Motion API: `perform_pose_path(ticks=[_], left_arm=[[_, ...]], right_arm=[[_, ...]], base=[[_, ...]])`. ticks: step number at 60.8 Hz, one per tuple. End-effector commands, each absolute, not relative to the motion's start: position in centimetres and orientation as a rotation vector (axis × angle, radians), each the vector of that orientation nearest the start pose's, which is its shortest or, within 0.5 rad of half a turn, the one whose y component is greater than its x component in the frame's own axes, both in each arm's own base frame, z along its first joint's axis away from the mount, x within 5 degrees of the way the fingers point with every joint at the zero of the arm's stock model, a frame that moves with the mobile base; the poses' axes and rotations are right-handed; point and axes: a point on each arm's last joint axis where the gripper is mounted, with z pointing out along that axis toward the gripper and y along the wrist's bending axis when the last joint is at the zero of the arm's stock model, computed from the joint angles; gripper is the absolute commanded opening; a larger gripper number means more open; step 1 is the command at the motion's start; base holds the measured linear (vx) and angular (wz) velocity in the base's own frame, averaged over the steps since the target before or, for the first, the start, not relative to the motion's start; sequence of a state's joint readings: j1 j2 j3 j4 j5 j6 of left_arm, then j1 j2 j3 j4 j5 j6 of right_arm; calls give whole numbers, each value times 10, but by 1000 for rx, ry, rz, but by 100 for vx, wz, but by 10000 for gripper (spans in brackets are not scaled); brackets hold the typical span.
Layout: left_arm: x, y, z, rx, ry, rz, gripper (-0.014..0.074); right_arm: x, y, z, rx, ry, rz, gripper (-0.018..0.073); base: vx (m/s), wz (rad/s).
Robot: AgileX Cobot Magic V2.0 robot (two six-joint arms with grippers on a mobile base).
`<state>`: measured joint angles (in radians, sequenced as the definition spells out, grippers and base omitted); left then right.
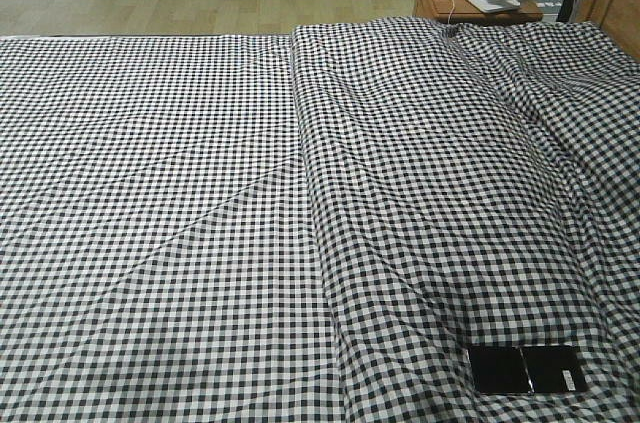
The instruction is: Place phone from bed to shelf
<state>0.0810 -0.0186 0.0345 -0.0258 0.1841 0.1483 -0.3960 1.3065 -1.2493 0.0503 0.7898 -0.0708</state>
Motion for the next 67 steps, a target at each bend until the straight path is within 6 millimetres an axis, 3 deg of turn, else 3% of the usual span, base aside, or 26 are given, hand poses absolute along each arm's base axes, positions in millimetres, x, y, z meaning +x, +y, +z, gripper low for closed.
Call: perform_pose_path(ticks=[1, 14, 25, 48, 61, 67], left_arm=[[55, 4, 201, 23, 1584, 146, 1], [55, 4, 201, 23, 1584, 146, 1], [55, 4, 201, 23, 1584, 146, 1], [55, 4, 201, 23, 1584, 146, 1], [55, 4, 201, 23, 1584, 146, 1], [55, 4, 201, 23, 1584, 146, 1]], right_arm=[[263, -129, 374, 430, 2252, -117, 622], [280, -178, 320, 528, 2373, 30, 622], [299, -202, 263, 501, 2489, 137, 622], [322, -215, 122, 418, 2784, 404, 613], [322, -207, 58, 335, 2843, 615, 610], [324, -205, 34, 381, 2827, 673, 609]], base=[[0, 0], [0, 0], [0, 0], [0, 0], [0, 0], [0, 0]])
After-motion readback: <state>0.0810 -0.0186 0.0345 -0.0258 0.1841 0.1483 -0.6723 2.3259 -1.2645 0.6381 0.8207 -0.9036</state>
